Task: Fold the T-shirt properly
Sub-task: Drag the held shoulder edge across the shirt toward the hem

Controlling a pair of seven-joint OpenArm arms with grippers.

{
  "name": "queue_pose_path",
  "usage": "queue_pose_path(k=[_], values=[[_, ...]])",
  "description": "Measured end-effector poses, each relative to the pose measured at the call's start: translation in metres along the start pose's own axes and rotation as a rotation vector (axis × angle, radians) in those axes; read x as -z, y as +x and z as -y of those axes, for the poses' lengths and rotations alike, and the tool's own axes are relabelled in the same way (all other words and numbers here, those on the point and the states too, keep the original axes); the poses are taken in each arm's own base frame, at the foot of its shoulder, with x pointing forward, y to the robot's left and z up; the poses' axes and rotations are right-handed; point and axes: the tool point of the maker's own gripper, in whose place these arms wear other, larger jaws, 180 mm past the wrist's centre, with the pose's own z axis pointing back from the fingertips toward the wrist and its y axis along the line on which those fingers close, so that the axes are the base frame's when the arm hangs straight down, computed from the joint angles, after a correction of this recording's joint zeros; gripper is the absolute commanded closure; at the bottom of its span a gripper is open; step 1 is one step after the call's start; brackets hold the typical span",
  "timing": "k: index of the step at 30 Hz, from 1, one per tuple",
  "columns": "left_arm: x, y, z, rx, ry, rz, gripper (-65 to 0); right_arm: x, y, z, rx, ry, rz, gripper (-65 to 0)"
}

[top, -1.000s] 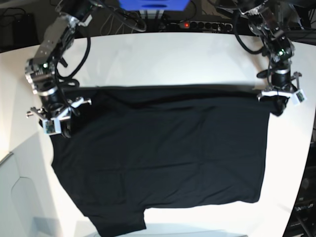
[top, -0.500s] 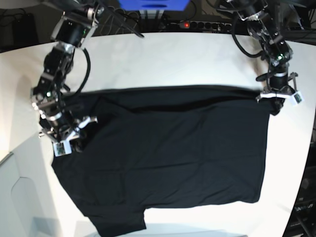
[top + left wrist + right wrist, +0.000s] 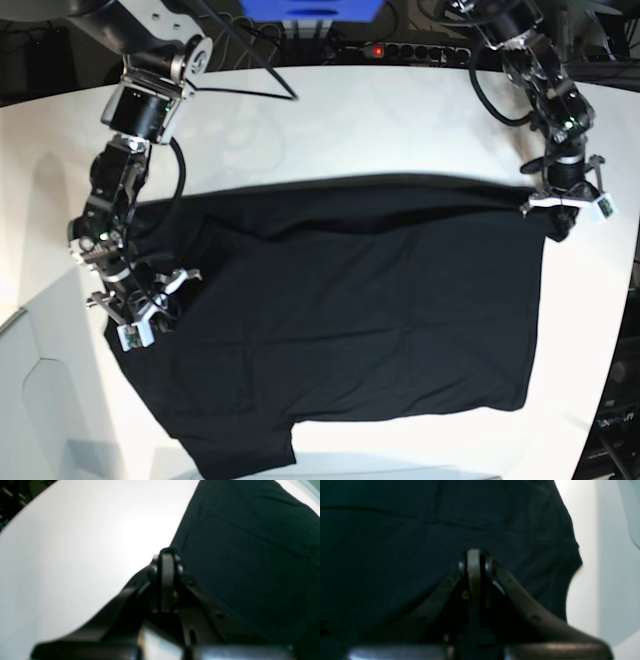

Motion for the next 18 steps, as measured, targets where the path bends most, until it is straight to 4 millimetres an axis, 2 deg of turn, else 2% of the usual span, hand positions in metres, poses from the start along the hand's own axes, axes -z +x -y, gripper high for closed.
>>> queue_pose_path(k=[5,10,18], values=[[0.01,0.002,0.0,-0.017,0.0,-0.001,-0.1,0.005,0.005,0.002,0.007,-0.001,0.005,0.0],[0.021,0.006,-0.002,-0.023,0.003,-0.004,-0.3,0.008,-0.005,0.001,0.017,0.007,-0.021,0.0],[0.035,0.016,0.008,-0.055,-0.012,0.019,-0.5,0.006,0.001,0.006,0.01,-0.003,0.01,0.0]])
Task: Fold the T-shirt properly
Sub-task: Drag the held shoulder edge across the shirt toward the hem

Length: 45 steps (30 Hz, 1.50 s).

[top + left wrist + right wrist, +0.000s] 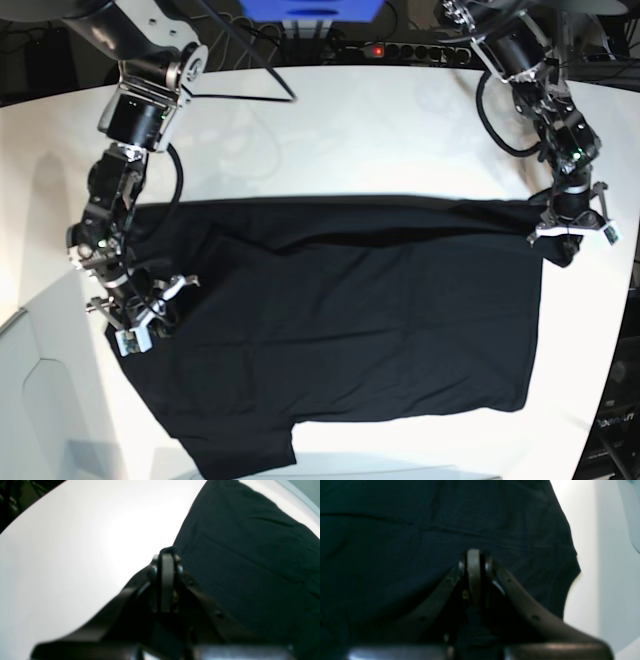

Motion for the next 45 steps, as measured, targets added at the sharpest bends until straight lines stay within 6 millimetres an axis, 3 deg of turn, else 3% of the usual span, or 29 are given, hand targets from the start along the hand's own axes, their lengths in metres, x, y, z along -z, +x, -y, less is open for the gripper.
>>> queue_pose_path(k=[7,13,19,27,30,35,39,45], values=[[0.007,-0.002,0.035,0.052,-0.086,-0.017,-0.5,-0.002,-0.001,0.008,-0.012,-0.014,-0.004,0.0],[0.011,-0.008,0.027,0.045,-0.067,-0.036,-1.4,-0.003,-0.001,0.011,-0.011,-0.018,-0.005,0.0],[0.016,0.003,0.028,0.048,-0.071,-0.012,-13.6,-0.003,-0.001,0.011,-0.012,-0.019,-0.005,0.0],[0.026,0.004,0.033,0.021,-0.076,-0.017,-14.2,-0.002,0.008,0.013,-0.016,-0.023,0.009,0.0],[0.029,-0.002,0.03,0.015,-0.067,-0.043,-14.2,-0.002,0.014,0.013,-0.018,-0.023,0.029,0.0],[0.032,0.01,0.023,0.024,-0.058,-0.019,-14.2,-0.002,0.012,0.013,-0.018,-0.022,0.021,0.0],[0.032,0.008,0.023,0.021,-0.058,-0.021,-14.2,-0.002,0.011,0.014,-0.016,-0.025,0.021,0.0],[0.026,0.019,-0.009,-0.029,0.011,0.011,-14.2,-0.009,0.007,0.031,-0.002,-0.06,0.019,0.0]])
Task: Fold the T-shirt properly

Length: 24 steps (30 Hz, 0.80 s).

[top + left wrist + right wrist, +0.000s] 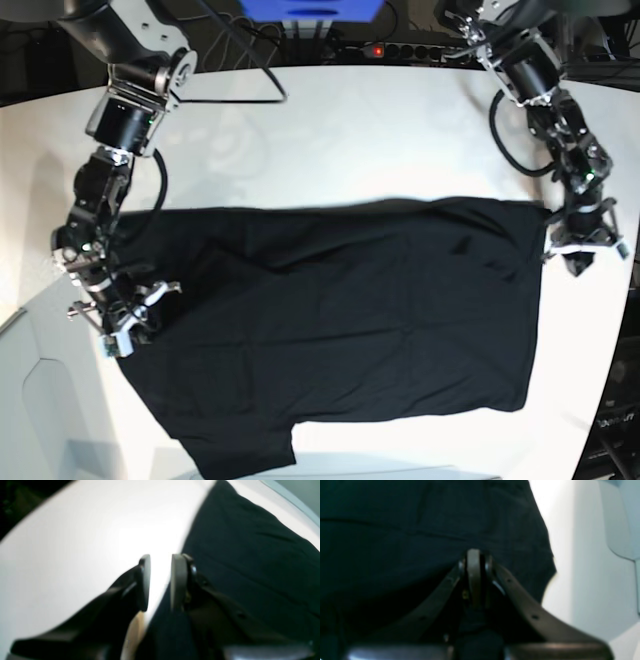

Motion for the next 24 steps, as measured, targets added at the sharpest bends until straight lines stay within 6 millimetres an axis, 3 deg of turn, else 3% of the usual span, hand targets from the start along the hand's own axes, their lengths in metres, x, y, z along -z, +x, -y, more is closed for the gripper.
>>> queue_pose_path(k=[3,9,14,17,20,24], values=[[-0.001,0.0,-0.003,-0.002,0.007,0.0,-14.2,-0.004,-0.004,0.011,0.019,-0.026,-0.004,0.0],[0.001,-0.004,0.005,-0.009,-0.007,-0.006,-14.4,-0.003,-0.004,0.008,0.015,-0.021,-0.007,0.0],[0.014,-0.017,0.038,0.025,-0.072,-0.051,-15.2,-0.002,-0.004,0.007,0.018,-0.018,-0.006,0.0],[0.023,-0.034,0.053,0.022,-0.105,-0.106,-24.5,-0.002,-0.005,0.007,0.018,-0.019,-0.009,0.0],[0.03,-0.045,0.048,0.007,-0.085,-0.144,-34.7,-0.002,-0.006,0.007,0.017,-0.019,-0.012,0.0],[0.033,-0.053,0.054,0.042,-0.103,-0.169,-37.1,-0.003,-0.008,0.006,0.02,-0.017,-0.015,0.0]])
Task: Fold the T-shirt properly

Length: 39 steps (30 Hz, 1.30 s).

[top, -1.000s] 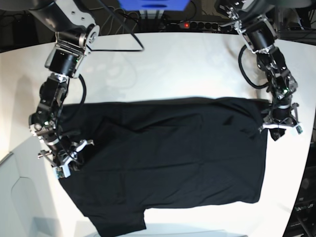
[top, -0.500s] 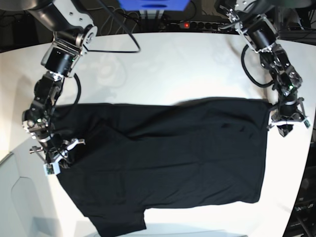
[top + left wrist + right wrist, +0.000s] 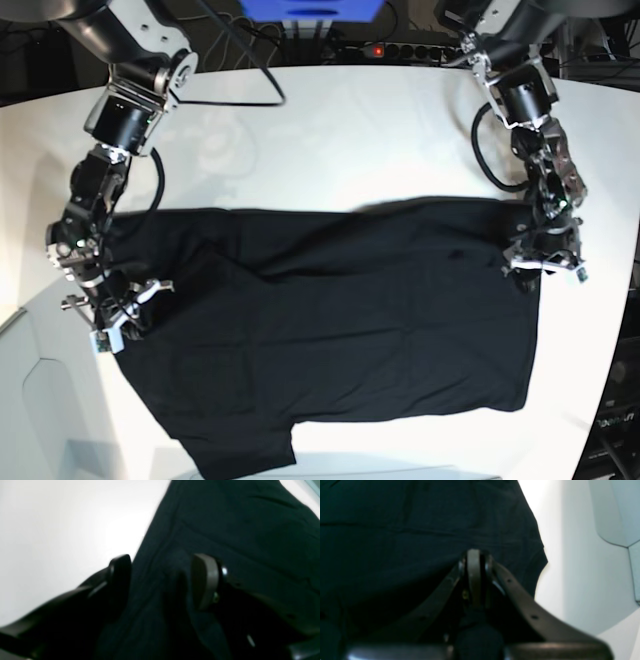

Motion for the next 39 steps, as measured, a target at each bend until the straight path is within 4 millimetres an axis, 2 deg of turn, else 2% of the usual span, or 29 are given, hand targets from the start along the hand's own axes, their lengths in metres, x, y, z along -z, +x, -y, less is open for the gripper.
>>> queue_pose_path(k=[5,8,10,16,21,25,26,30,32,39], values=[[0.006,-0.015,0.008,0.025,-0.02,-0.046,-37.1,-0.001,-0.009,-0.002,0.002,0.003,-0.017,0.0],[0.01,-0.014,0.01,0.016,-0.021,-0.048,-34.5,-0.001,-0.008,-0.002,0.002,0.003,-0.014,0.0],[0.01,-0.012,0.011,0.012,-0.024,-0.043,-27.6,-0.001,-0.008,-0.002,0.002,0.002,-0.015,0.0],[0.009,-0.011,0.008,0.01,-0.018,-0.042,-0.9,-0.001,-0.008,-0.001,0.001,0.002,-0.015,0.0],[0.008,-0.009,0.004,0.019,-0.013,-0.043,0.0,-0.001,-0.008,-0.001,0.001,0.002,-0.016,0.0],[0.005,0.0,0.001,0.027,-0.01,-0.024,-0.1,-0.001,-0.009,-0.001,0.001,0.002,-0.017,0.0],[0.0,0.006,0.0,0.026,-0.007,-0.009,-0.1,-0.001,-0.009,-0.001,0.001,0.002,-0.019,0.0],[-0.022,0.053,-0.015,0.02,0.021,0.137,-0.1,-0.001,-0.009,-0.001,0.001,0.002,-0.019,0.0],[-0.025,0.061,-0.017,0.032,0.025,0.16,-0.1,-0.001,-0.009,-0.001,0.001,0.002,-0.018,0.0],[-0.021,0.047,-0.017,0.019,0.026,0.124,-0.1,-0.001,-0.009,-0.002,0.002,0.003,-0.018,0.0]])
